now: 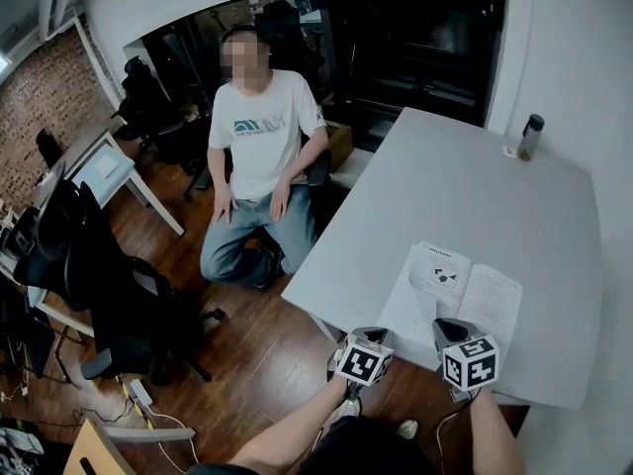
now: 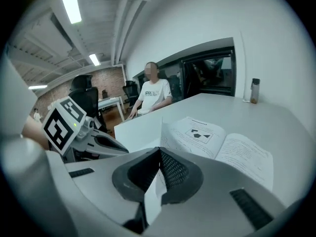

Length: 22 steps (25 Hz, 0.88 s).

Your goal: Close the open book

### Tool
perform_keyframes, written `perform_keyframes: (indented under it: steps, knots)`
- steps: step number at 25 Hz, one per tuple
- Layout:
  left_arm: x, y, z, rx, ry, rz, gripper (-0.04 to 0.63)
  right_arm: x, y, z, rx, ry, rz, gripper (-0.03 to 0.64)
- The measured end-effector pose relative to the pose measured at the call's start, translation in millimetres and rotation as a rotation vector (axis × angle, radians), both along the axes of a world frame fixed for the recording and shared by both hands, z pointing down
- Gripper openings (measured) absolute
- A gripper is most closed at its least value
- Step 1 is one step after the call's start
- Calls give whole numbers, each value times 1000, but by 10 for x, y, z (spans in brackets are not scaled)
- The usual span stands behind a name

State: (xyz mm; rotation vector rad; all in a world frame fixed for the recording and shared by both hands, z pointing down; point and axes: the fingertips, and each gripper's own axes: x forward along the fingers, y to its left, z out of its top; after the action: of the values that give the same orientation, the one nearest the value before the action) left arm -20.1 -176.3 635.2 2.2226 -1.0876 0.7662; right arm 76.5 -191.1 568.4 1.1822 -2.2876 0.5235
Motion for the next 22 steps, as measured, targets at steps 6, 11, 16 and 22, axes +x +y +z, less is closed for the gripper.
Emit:
perform_keyframes:
  steps: [6, 11, 16, 22]
  knots:
    - [263, -56, -8, 10, 5, 38, 5, 725, 174, -146, 36, -94, 235, 8]
    - [639, -26, -107, 31, 19, 106, 5, 1205, 483, -30, 7, -113, 374, 8]
    - [1026, 69, -185, 53, 30, 183, 5, 1457, 844, 246, -85, -123, 448, 8]
    - [1231, 130, -247, 70, 30, 224, 5, 1709, 1075, 296, -105, -99, 514, 8]
